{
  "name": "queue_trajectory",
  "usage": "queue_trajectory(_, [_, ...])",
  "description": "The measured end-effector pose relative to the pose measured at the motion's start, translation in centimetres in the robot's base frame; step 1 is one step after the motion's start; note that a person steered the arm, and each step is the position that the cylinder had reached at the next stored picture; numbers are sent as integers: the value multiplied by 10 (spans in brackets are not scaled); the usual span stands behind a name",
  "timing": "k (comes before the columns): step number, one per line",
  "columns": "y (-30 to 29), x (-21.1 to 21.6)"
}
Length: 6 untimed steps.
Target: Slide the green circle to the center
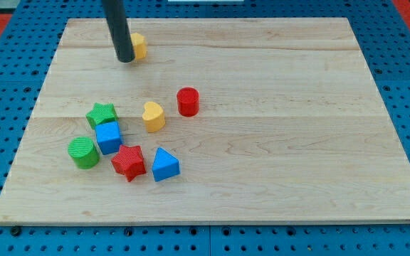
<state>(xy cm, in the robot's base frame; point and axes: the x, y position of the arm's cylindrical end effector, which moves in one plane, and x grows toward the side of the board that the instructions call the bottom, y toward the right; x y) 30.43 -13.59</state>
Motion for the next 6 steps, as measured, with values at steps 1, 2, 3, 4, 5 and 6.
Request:
queue_trajectory(1, [45,-14])
queue_trajectory(2, [24,-34])
queue_trajectory(3, [-43,-40])
queue_trajectory(4, [6,-44])
queue_trajectory(5, [61,-63])
queue_trajectory(6, [26,-92])
